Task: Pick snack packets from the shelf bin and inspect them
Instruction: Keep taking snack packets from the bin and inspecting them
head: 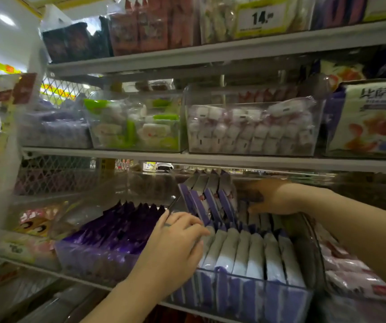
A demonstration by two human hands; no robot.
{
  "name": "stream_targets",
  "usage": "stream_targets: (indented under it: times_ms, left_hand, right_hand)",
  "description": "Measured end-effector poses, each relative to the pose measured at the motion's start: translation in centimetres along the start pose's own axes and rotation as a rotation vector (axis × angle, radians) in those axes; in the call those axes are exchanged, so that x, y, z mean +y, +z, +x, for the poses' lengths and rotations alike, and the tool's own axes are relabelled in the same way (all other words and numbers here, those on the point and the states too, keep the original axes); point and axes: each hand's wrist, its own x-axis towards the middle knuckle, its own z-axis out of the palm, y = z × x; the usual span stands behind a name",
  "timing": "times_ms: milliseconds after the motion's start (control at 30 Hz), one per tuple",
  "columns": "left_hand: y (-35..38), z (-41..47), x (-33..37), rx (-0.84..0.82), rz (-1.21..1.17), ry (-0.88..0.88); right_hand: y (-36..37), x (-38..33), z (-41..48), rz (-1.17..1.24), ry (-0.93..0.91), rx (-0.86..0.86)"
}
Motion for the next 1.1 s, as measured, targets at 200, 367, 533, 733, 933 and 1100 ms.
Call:
stream_targets:
  times_ms: [200, 367, 533, 733, 933, 1100]
  left_hand:
    - [1.7, 6.2, 4.8, -0.149, -0.120, 0.046]
    - [4.8, 12.5, 7.9, -0.318, -0.162, -0.078]
    - [7.6, 15.4, 9.4, -0.555, -0.083, -0.209]
    - [9.8, 16.4, 9.6, -0.619, -0.003, -0.202]
    - [9.9, 16.7, 9.7, -0.601, -0.019, -0.266]
    - [10.0, 16.9, 10.1, -0.587, -0.018, -0.303]
  right_hand:
    - [-0.1, 5.4, -2.5, -0.126, 0.076, -0.025]
    - [1.4, 7.7, -3.4, 0.052, -0.010, 0.091]
    - [2.1, 8.3, -3.5, 0.105, -0.016, 0.125]
    - [2.5, 8.4, -3.6, 0.175, -0.040, 0.167]
    - [2.5, 8.3, -3.6, 0.171, -0.005, 0.129]
    - [2.4, 8.1, -3.8, 0.194, 0.008, 0.110]
